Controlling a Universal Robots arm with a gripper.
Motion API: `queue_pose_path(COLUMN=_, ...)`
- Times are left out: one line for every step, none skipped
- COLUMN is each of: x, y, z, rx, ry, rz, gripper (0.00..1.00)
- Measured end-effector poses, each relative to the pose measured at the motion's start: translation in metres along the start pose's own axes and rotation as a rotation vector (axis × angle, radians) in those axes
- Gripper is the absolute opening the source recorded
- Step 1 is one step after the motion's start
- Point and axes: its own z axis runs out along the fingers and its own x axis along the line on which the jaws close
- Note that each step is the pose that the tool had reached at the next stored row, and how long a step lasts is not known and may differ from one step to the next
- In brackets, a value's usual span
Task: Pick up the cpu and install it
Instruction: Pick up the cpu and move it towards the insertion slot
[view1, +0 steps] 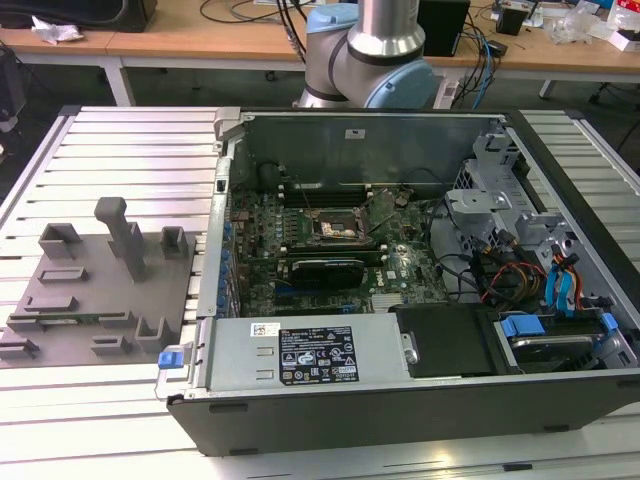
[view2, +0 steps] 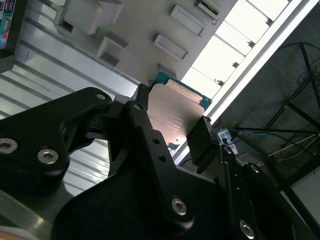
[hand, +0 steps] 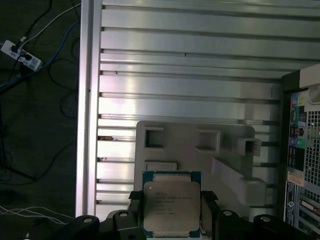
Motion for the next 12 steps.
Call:
queue_pose_path(x=-0.0036, y=-0.0001, z=0.0001, rx=0.0001, ry=-0.0001, rz=0.0, gripper=0.55)
queue_pose_path(x=-0.0091, y=-0.0003, z=0.0003, rx=0.0002, ry=-0.0001, rz=0.0, gripper=0.55)
queue_pose_path(x=-0.0143, y=-0.0006, z=0.0005, rx=0.0001, ry=-0.0001, rz=0.0, gripper=0.55)
queue_pose_path(x=-0.0179, y=-0.0007, z=0.0006, rx=0.0002, ry=0.0001, rz=0.0, gripper=0.55)
queue_pose_path(x=-0.0189, y=-0.0007, z=0.0006, rx=0.0002, ry=0.0002, rz=0.0, gripper=0.55)
queue_pose_path(x=-0.0209, y=-0.0008, z=0.0007, rx=0.0003, ry=0.0002, rz=0.0, gripper=0.55)
queue_pose_path(x=-0.0242, y=-0.001, z=0.0007, rx=0.001, ry=0.0004, rz=0.0, gripper=0.55)
queue_pose_path(x=-0.0275, y=-0.0011, z=0.0008, rx=0.0022, ry=0.0004, rz=0.0, gripper=0.55)
queue_pose_path(x=-0.0316, y=-0.0012, z=0.001, rx=0.0024, ry=0.0004, rz=0.0, gripper=0.55)
queue_pose_path(x=-0.0359, y=-0.0014, z=0.0012, rx=0.0025, ry=0.0004, rz=0.0, gripper=0.55)
queue_pose_path(x=-0.039, y=-0.0015, z=0.0013, rx=0.0026, ry=0.0006, rz=0.0, gripper=0.55)
queue_pose_path(x=-0.0426, y=-0.0015, z=0.0016, rx=0.0025, ry=0.0005, rz=0.0, gripper=0.55)
